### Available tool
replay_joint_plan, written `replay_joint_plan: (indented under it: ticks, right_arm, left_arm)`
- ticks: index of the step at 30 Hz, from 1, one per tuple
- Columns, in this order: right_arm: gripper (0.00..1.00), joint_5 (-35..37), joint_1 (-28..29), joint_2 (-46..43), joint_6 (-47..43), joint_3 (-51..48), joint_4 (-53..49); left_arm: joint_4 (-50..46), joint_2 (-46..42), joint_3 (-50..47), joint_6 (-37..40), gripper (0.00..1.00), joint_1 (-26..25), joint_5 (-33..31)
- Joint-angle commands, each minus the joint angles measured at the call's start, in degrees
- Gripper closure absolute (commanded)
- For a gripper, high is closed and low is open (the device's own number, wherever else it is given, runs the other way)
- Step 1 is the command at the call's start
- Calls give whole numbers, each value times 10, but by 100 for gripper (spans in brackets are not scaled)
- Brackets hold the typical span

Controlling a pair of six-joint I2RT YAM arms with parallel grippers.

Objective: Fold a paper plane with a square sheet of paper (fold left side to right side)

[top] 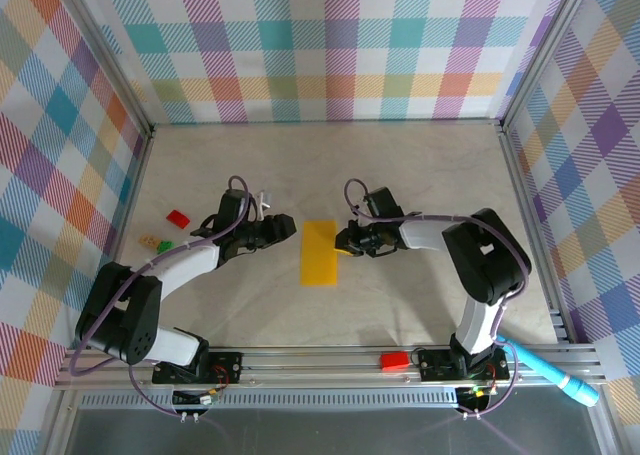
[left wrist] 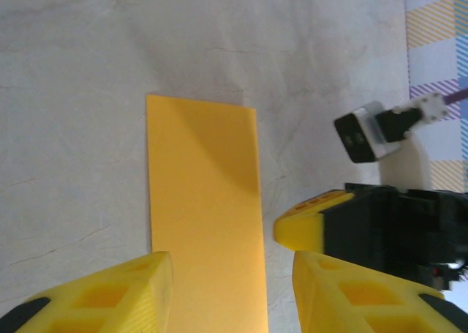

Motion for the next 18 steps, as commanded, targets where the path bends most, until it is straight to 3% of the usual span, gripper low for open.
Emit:
replay_joint_plan:
  ticks: [1,18]
  right_arm:
    - [96,-11,4,18,1,18,14]
    - [98,33,4,55,-62,21,-63]
  left_arm:
    - [7,-10,-1,9,54,4,16]
    - [-106,113,58,25,61,-13,73]
